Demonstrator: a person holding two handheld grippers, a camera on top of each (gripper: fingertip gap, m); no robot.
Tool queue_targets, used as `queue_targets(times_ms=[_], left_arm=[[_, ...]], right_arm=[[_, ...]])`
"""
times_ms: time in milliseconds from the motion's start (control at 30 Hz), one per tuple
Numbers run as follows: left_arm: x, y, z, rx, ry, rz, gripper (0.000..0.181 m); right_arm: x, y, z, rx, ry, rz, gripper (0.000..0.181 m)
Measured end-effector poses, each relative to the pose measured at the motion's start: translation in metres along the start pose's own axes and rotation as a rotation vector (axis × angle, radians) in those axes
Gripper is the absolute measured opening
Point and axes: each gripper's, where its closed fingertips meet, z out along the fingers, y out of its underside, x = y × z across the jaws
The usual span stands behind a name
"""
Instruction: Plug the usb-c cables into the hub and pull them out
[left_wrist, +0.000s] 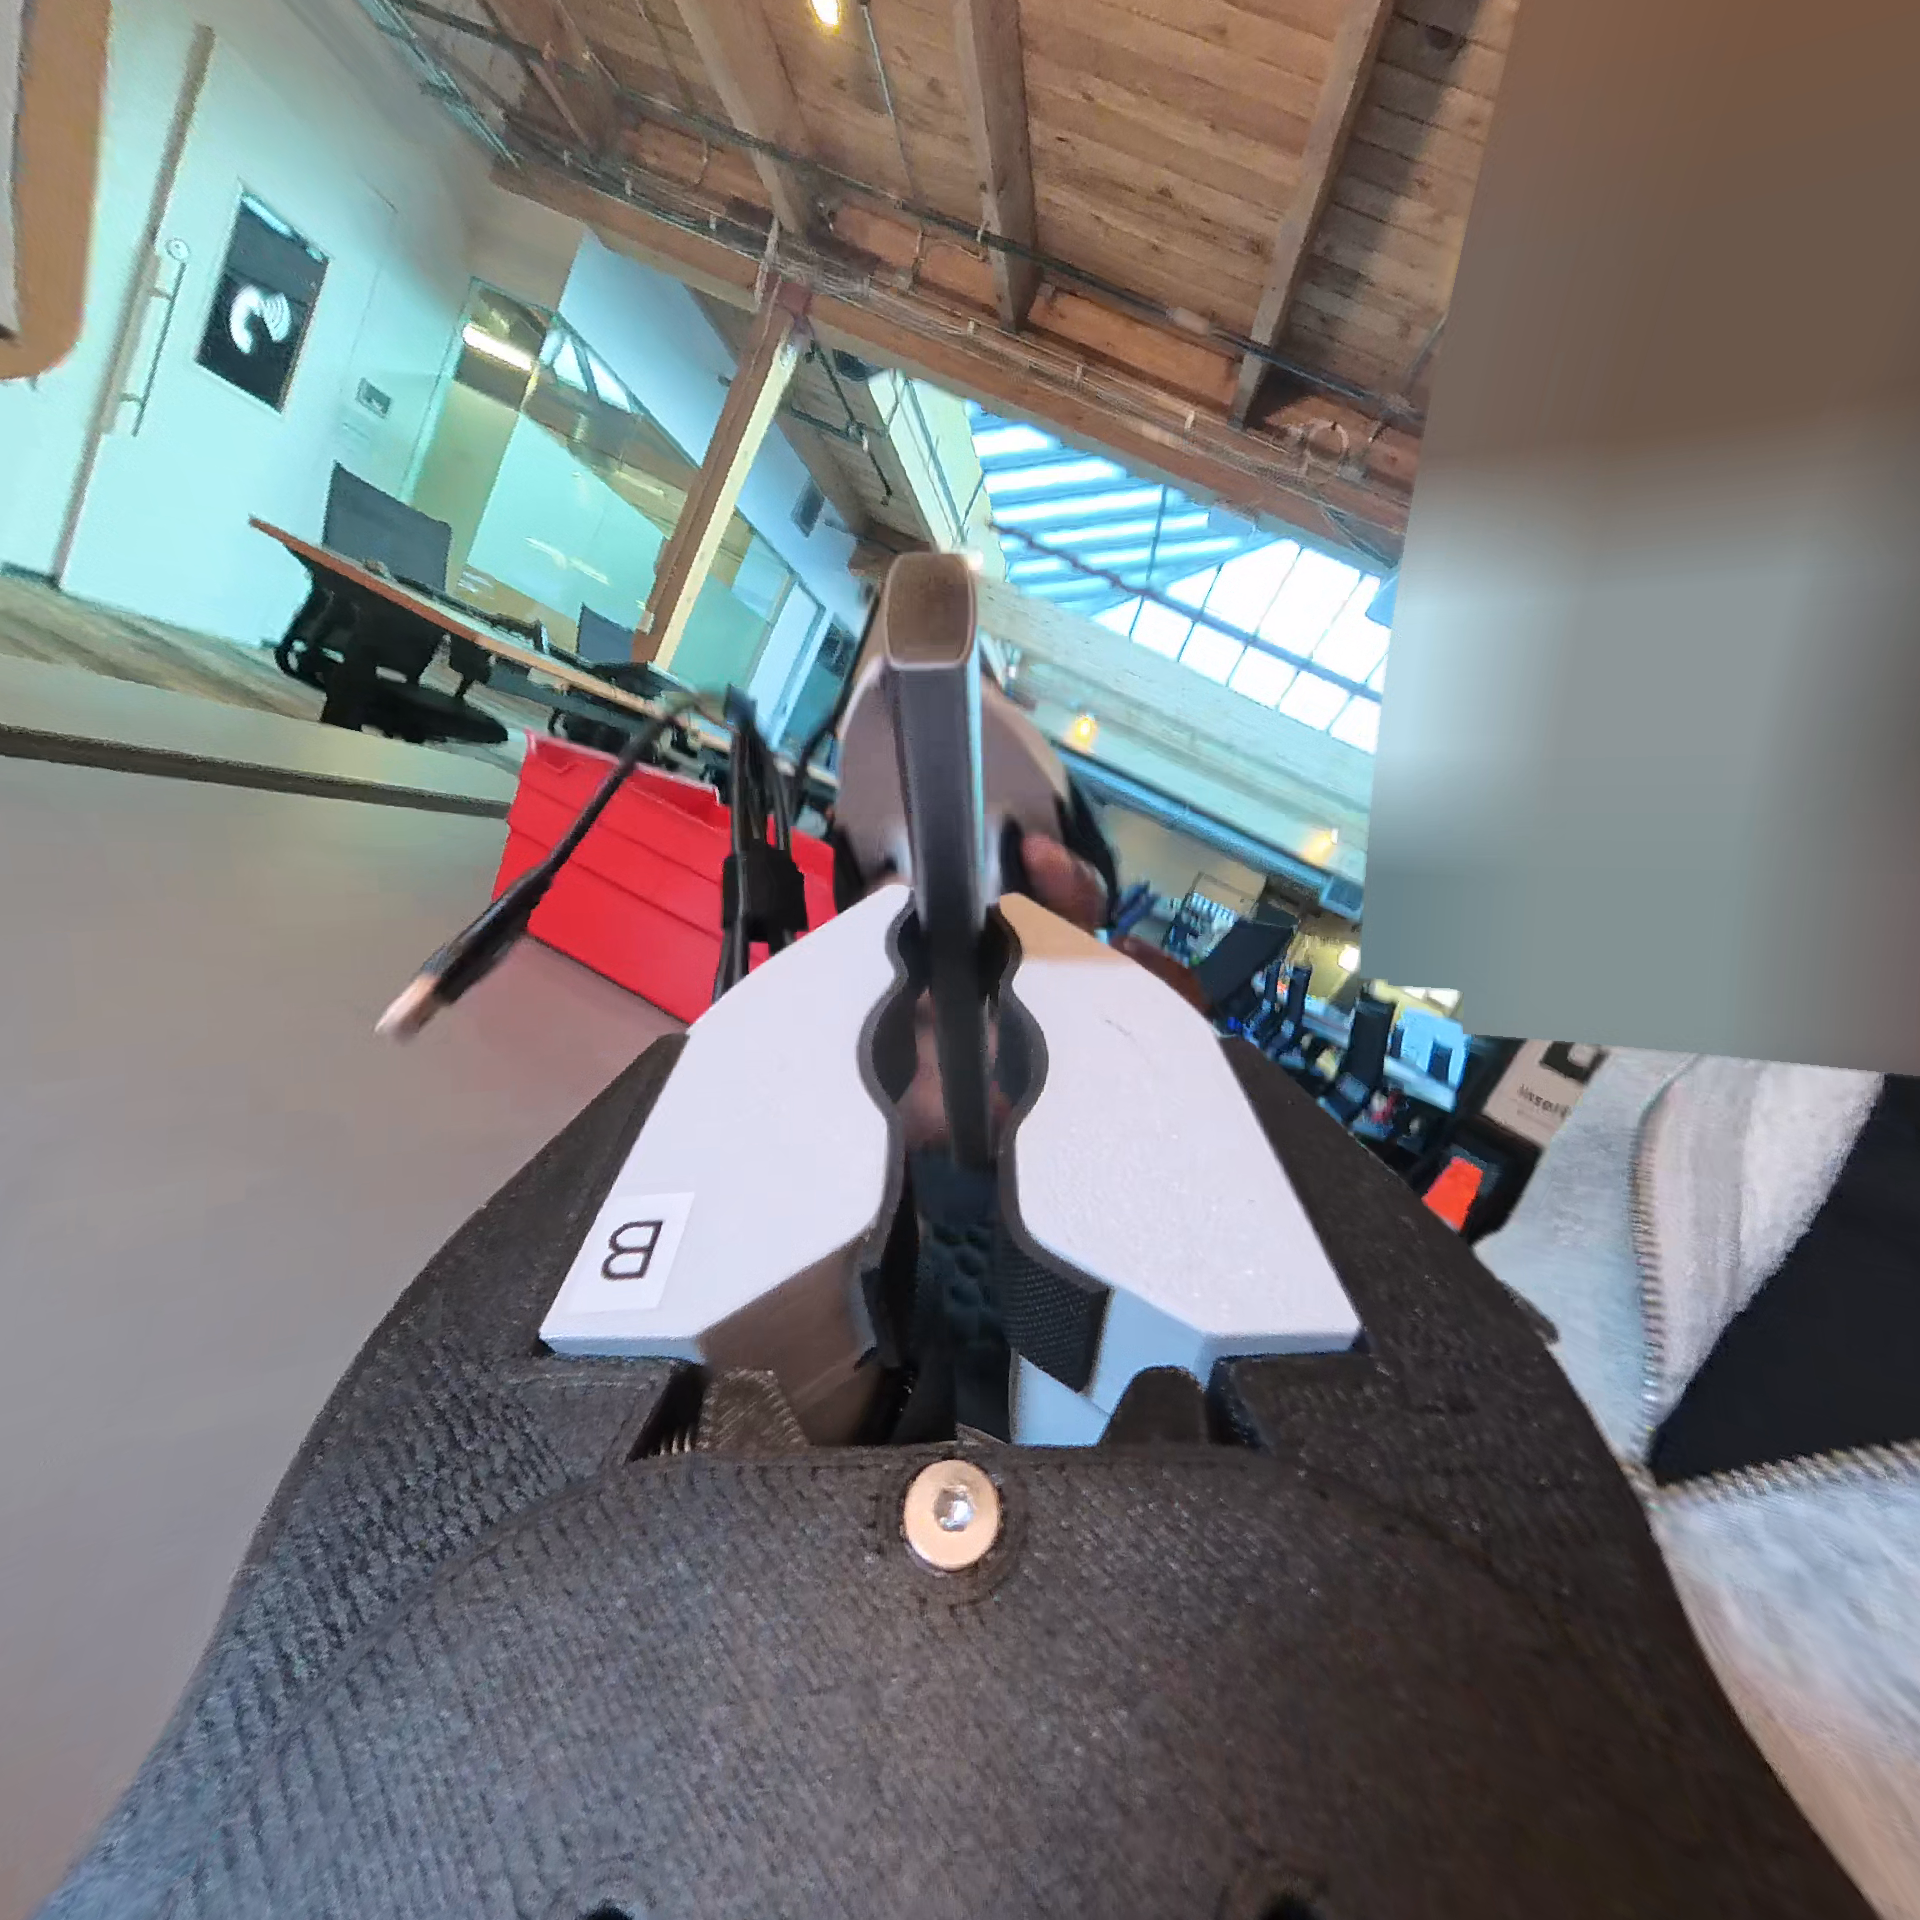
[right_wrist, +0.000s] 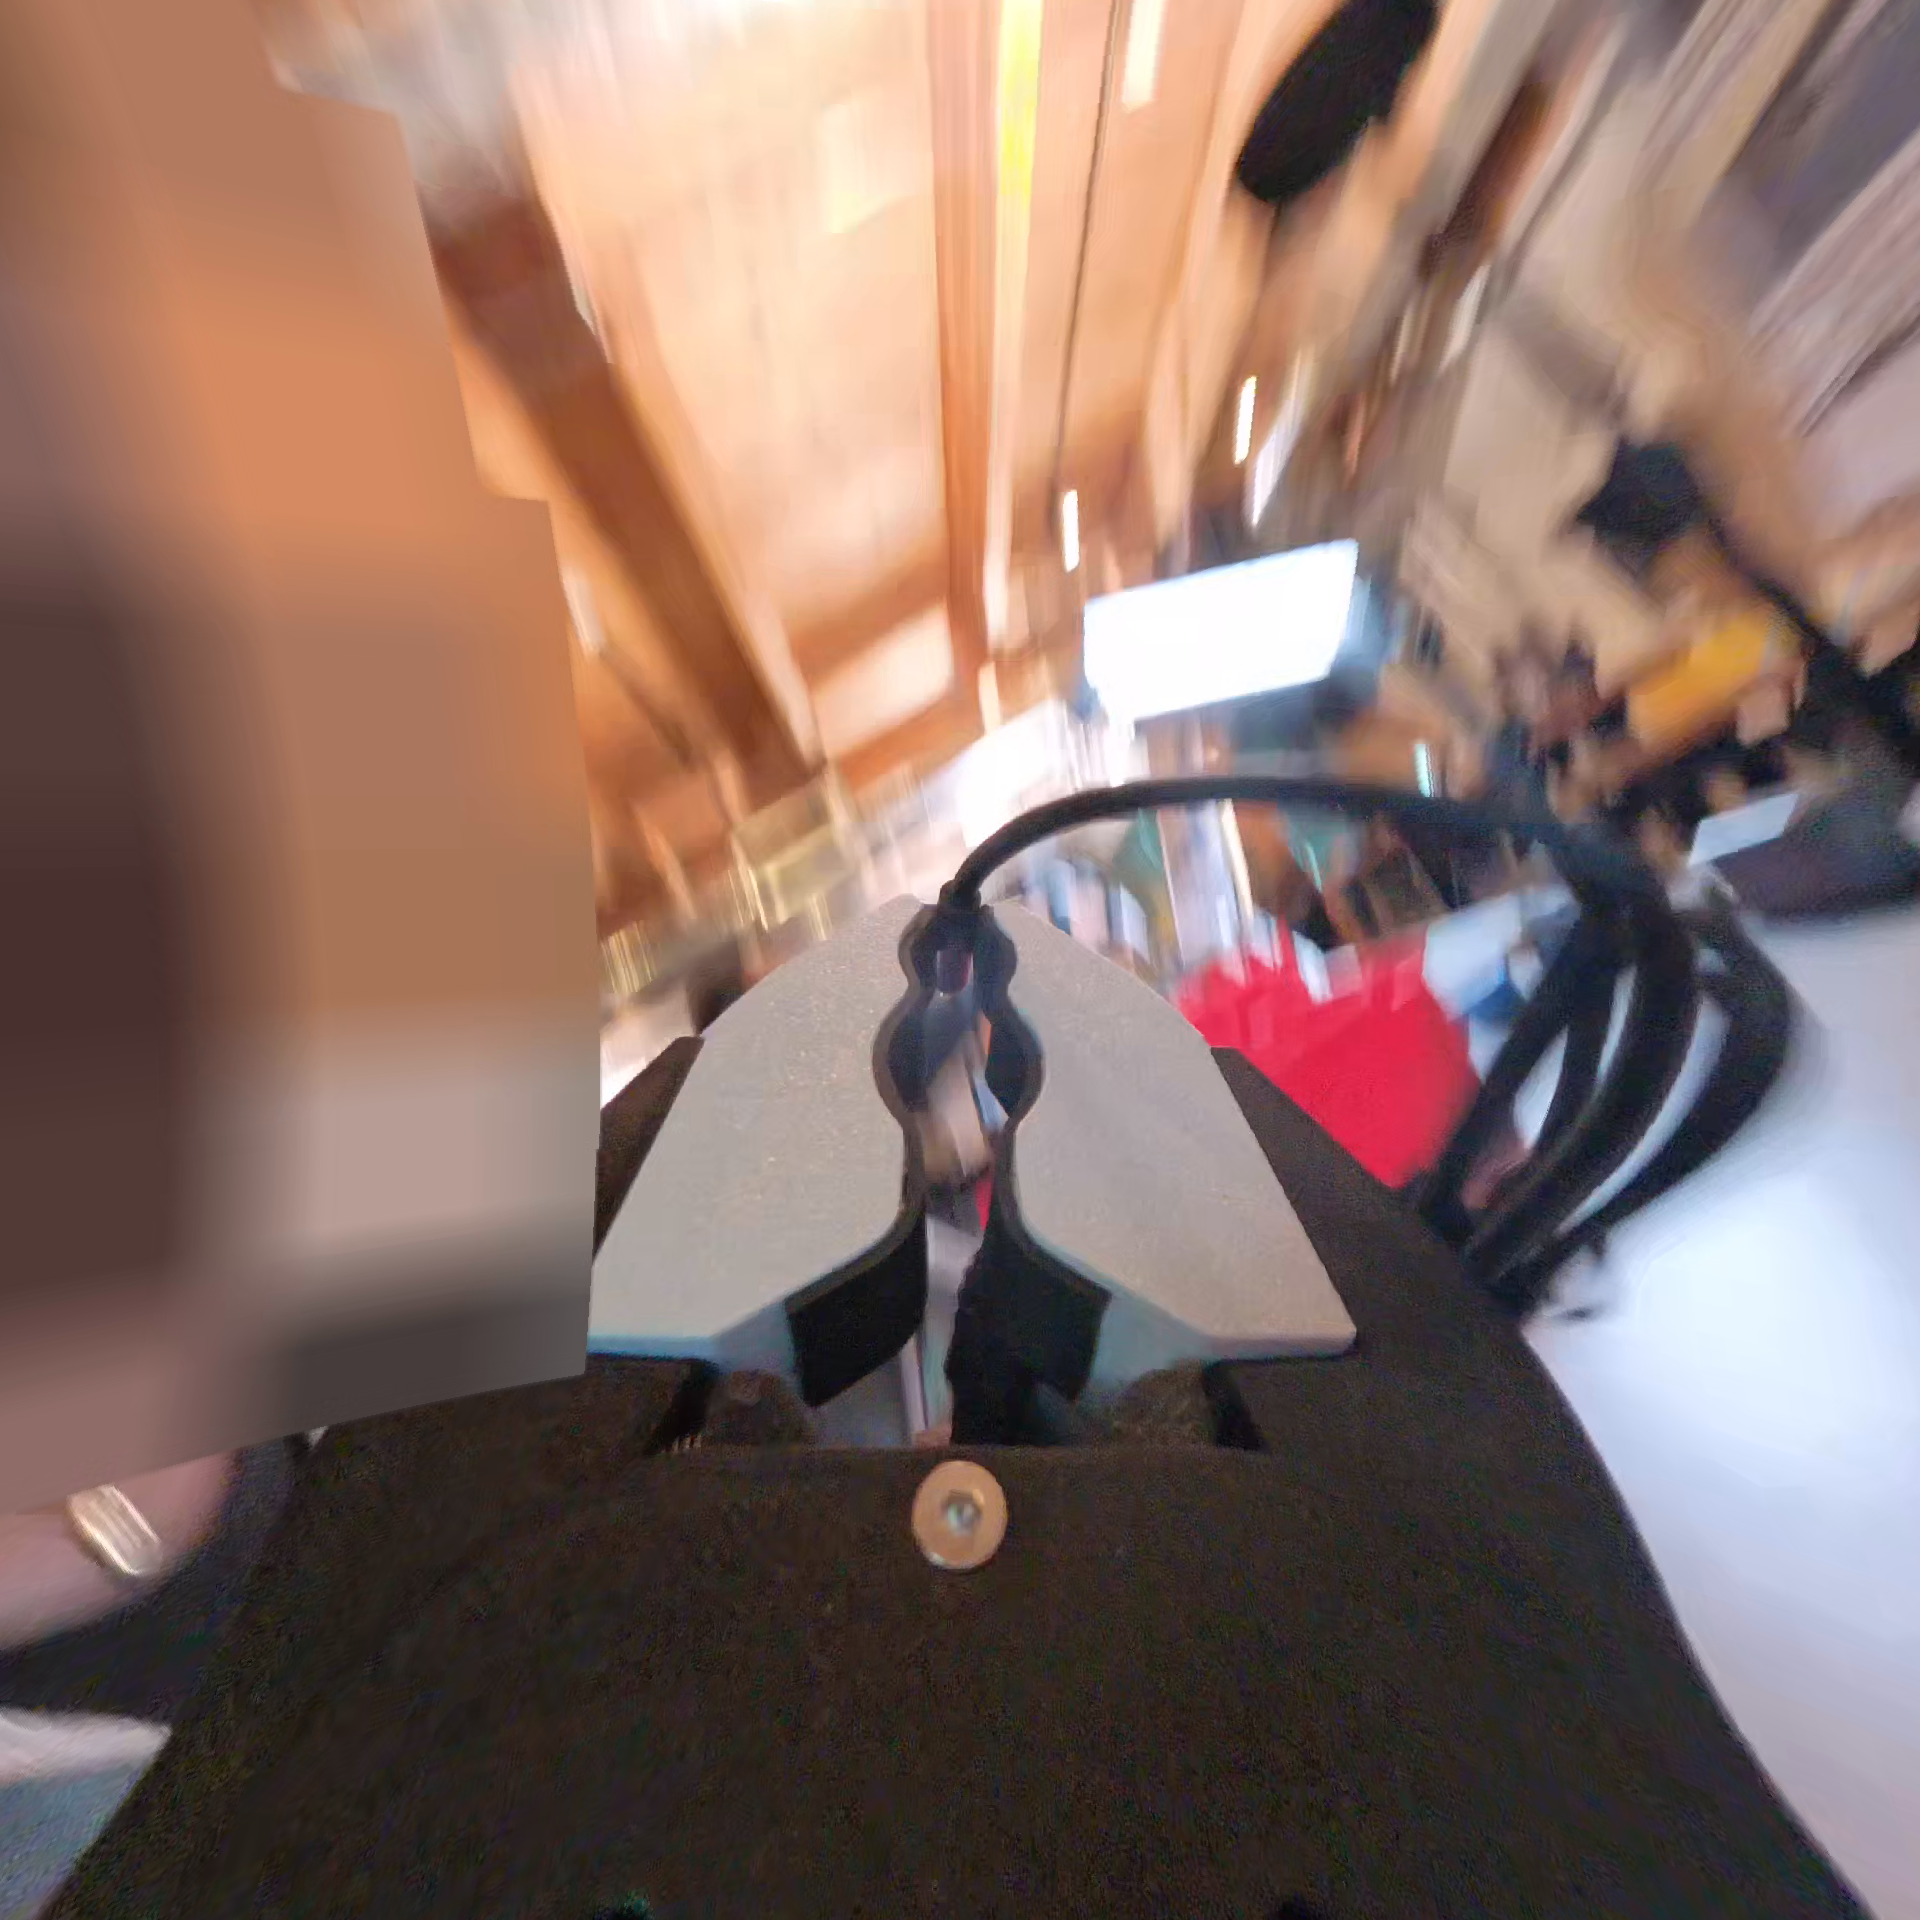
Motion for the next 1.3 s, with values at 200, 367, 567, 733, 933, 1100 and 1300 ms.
queue_targets(times_ms=[200,367,567,733,933,1100,1300], left_arm=[[-0.004,-0.007,-0.004,0.032,-0.013,0.022,0.010],[0.001,-0.003,-0.003,0.007,0.004,0.053,0.011],[0.003,0.001,-0.001,-0.014,0.004,0.077,0.011],[0.002,0.002,-0.001,-0.020,0.000,0.069,0.011],[0.001,0.002,-0.001,-0.024,-0.002,0.067,0.011],[0.001,0.002,0.000,-0.025,-0.004,0.070,0.011],[0.001,0.002,0.000,-0.023,-0.007,0.068,0.011]], right_arm=[[-0.022,-0.004,0.005,-0.364,0.095,-0.331,0.007],[-0.043,0.025,0.019,-0.557,0.025,-0.329,0.007],[-0.044,0.037,0.016,-0.641,0.067,-0.414,0.007],[-0.049,0.030,0.006,-0.676,0.117,-0.524,0.007],[-0.063,-0.008,-0.008,-0.651,0.188,-0.650,0.007],[-0.070,-0.036,-0.020,-0.666,0.264,-0.756,0.007],[-0.052,-0.091,-0.064,-0.734,0.544,-0.951,0.007]])
